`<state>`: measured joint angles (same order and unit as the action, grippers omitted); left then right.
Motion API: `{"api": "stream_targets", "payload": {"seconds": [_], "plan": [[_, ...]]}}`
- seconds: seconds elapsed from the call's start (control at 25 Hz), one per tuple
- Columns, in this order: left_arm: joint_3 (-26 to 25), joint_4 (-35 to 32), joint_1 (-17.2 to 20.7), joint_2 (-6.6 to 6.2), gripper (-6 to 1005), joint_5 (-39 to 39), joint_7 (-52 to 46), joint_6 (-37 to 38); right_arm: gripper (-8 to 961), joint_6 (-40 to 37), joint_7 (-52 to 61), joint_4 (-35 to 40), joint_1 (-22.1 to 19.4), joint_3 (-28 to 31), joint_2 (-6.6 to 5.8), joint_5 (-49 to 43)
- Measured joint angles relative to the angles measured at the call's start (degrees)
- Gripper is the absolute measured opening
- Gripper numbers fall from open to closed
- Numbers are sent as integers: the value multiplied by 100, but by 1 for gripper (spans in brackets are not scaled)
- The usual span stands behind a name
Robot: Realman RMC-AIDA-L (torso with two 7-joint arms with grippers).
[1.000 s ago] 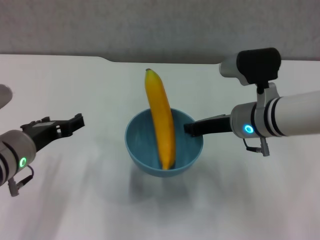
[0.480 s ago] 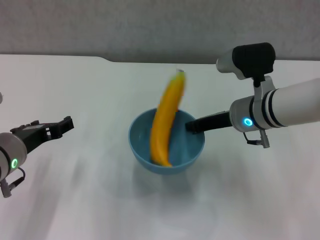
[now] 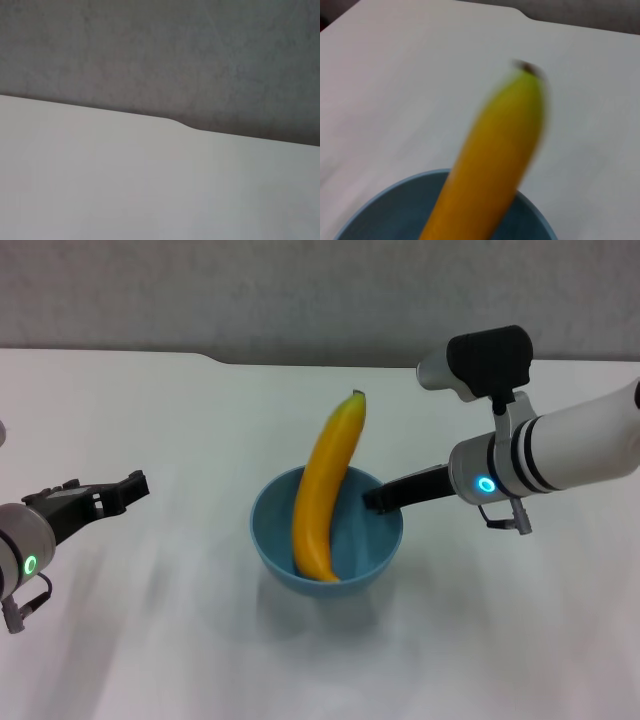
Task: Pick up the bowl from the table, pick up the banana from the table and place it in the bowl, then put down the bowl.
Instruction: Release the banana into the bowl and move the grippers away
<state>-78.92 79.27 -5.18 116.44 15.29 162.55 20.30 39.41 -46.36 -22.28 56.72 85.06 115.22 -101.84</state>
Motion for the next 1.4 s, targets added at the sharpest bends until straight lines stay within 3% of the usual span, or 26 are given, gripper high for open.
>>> {"api": "stream_targets", "payload": {"seconds": [0.64,1.08,1.4], "plan": [[-9,0,-1,-2,862,21,-13,0,98,-15,-64,38,-202,-115,55,45],[-49,-46,-10,1,861,37,-13,0,108,-74,-65,34,-220,-978,53,751],[-53,-56,-14,1,862,45,-12,-5,115,-207,-64,40,-240,-1122,45,826]]}}
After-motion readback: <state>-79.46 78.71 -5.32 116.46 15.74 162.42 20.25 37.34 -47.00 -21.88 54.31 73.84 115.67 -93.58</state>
